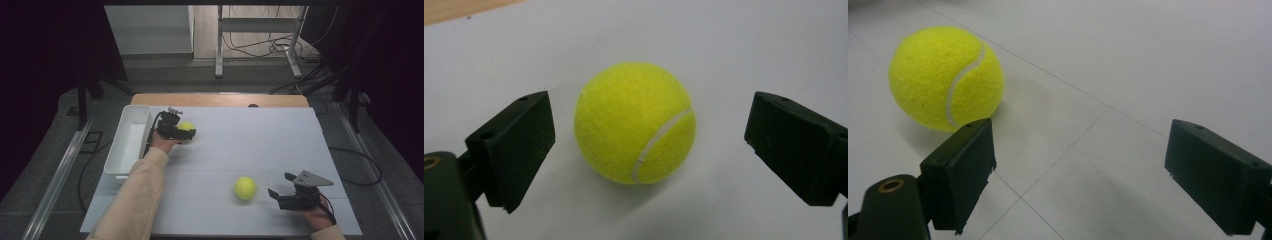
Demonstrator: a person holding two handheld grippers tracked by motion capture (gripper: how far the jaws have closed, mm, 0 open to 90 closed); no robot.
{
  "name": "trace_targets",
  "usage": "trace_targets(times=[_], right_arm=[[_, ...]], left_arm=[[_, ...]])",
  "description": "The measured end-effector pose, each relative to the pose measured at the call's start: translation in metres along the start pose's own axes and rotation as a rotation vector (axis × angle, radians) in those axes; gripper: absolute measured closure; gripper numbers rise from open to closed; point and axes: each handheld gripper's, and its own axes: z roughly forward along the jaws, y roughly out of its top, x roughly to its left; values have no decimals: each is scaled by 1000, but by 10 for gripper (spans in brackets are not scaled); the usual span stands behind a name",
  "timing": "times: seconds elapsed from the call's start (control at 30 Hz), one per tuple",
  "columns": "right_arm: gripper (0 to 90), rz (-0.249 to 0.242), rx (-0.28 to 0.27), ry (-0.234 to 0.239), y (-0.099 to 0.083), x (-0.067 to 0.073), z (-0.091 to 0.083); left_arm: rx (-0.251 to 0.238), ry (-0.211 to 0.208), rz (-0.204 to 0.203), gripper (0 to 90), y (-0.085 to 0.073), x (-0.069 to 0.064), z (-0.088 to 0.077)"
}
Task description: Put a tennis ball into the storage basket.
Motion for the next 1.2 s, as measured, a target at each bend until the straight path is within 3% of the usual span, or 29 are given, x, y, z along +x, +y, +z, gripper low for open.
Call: trace_targets(times=[0.9,1.07,1.2], right_arm=[[134,-4,3,-1,0,-1,0],[134,-6,5,-3,0,-1,0],[134,-6,3,-2,-1,-1,0]], left_arm=[[64,-22,-41,79,1,9,31],[67,-21,-24,251,0,9,33],[74,-23,-13,262,0,9,32]])
